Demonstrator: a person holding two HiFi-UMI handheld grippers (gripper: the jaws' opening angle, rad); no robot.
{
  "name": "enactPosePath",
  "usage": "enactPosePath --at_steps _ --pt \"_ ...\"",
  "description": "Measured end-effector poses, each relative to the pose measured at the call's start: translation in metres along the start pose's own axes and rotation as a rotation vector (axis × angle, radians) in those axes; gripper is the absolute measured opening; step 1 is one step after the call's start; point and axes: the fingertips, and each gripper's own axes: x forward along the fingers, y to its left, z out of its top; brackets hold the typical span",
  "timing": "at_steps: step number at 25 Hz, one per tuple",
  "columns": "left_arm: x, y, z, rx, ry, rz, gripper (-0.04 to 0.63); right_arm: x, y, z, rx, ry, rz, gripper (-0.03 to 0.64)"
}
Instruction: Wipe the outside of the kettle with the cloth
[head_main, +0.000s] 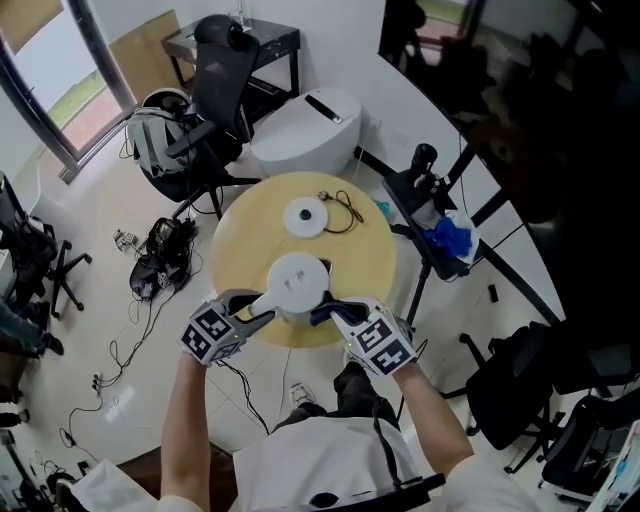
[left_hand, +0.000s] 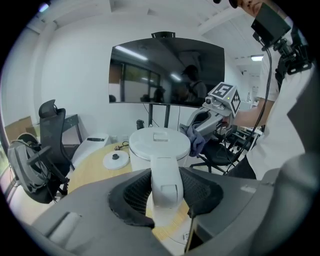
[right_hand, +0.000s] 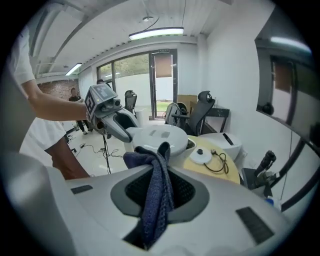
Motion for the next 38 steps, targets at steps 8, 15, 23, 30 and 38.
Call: enactPosePath --at_steps 8,15,23,30,38 --pt "-0.001 0.000 0.000 0.018 0.020 -0.038 0.175 0.026 -0.003 -0.032 0.059 0.050 0.051 0.069" --pt "-0.004 0.001 -0.002 0.027 0.050 -0.060 0.175 0.082 -0.002 -0.102 0.193 0.180 0.102 0.069" --pt "-0.006 0.003 -0.001 0.044 0.094 -0.069 0.176 0.130 -0.013 -0.159 0.267 0.281 0.090 0.069" --pt "-0.029 0.029 0.047 -0.101 -0.143 0.053 0.255 0.115 -0.016 -0.137 0.251 0.239 0.077 0.069" --pt "-0.003 0.028 0.083 -0.016 -0.008 0.207 0.201 0.044 -0.047 -0.051 0.199 0.035 -0.012 0.067"
